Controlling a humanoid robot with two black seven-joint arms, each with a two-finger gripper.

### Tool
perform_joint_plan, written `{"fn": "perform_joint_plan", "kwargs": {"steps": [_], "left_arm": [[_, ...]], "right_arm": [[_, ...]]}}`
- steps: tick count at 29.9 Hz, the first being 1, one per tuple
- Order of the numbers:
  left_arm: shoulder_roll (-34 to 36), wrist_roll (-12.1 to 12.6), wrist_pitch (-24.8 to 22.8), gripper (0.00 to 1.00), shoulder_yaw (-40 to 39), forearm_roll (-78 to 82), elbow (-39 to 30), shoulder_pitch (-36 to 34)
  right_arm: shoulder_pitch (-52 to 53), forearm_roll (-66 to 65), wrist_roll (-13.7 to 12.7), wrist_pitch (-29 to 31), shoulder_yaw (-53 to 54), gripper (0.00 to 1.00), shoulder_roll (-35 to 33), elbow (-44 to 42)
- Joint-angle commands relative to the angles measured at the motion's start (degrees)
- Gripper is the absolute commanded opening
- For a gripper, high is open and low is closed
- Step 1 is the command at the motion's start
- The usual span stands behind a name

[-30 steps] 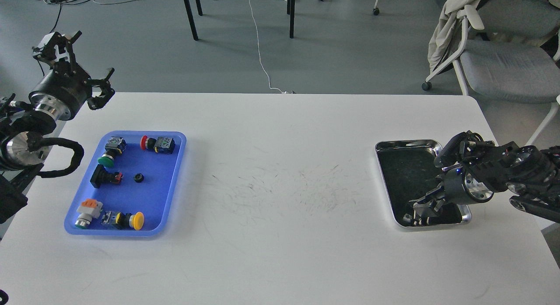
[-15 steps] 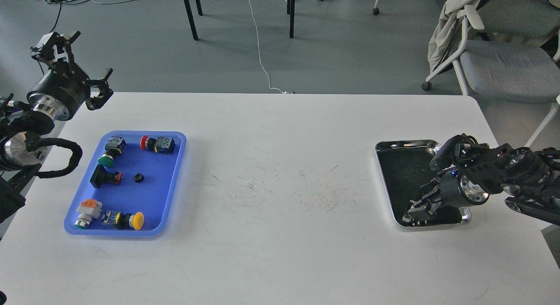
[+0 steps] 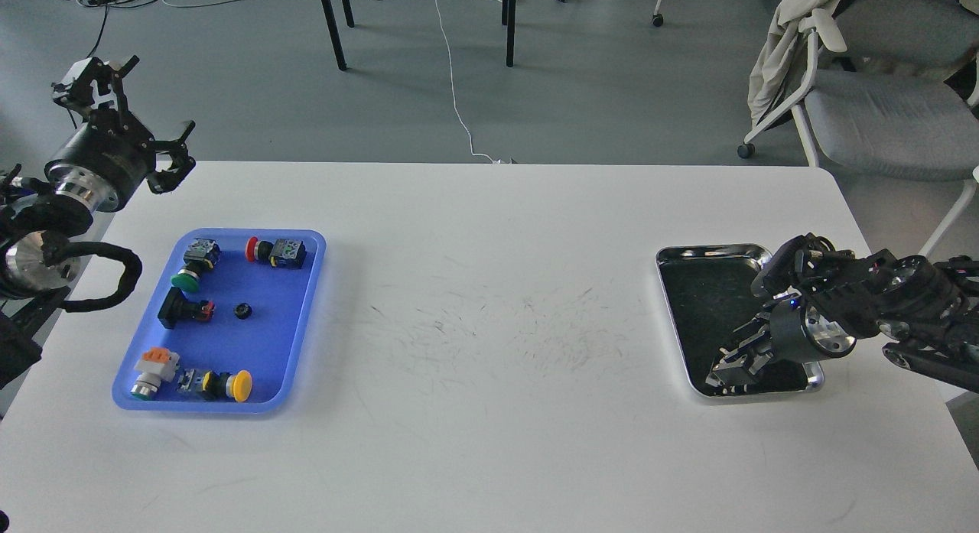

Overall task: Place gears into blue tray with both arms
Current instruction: 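Lower the right gripper into the metal tray and grasp a small black gear, then lift the black gear and carry it toward the table centre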

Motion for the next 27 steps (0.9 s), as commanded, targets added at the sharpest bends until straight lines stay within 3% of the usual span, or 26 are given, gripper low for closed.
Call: {"fn": "perform_joint_plan", "kwargs": {"steps": [1, 11, 22, 27], "left_arm": [[0.0, 0.0, 0.0, 0.99, 0.0, 0.0, 0.0, 0.1], [0.3, 0.0, -0.2, 0.99, 0.0, 0.0, 0.0, 0.1], [0.3, 0.0, -0.1, 0.99, 0.0, 0.0, 0.0, 0.1], [1.2, 0.0, -0.2, 0.99, 0.0, -0.1, -0.1, 0.0]], "right_arm": [[0.1, 0.1, 0.1, 0.0, 0.0, 0.31, 0.0, 0.0], [0.7, 0.0, 0.3, 0.1, 0.1, 0.22, 0.1, -0.1], [2.4, 0.1, 1.3, 0.4, 0.3, 0.05, 0.1, -0.3], [4.3, 0.2, 1.3, 0.2, 0.7, 0.02, 1.7, -0.6]]}}
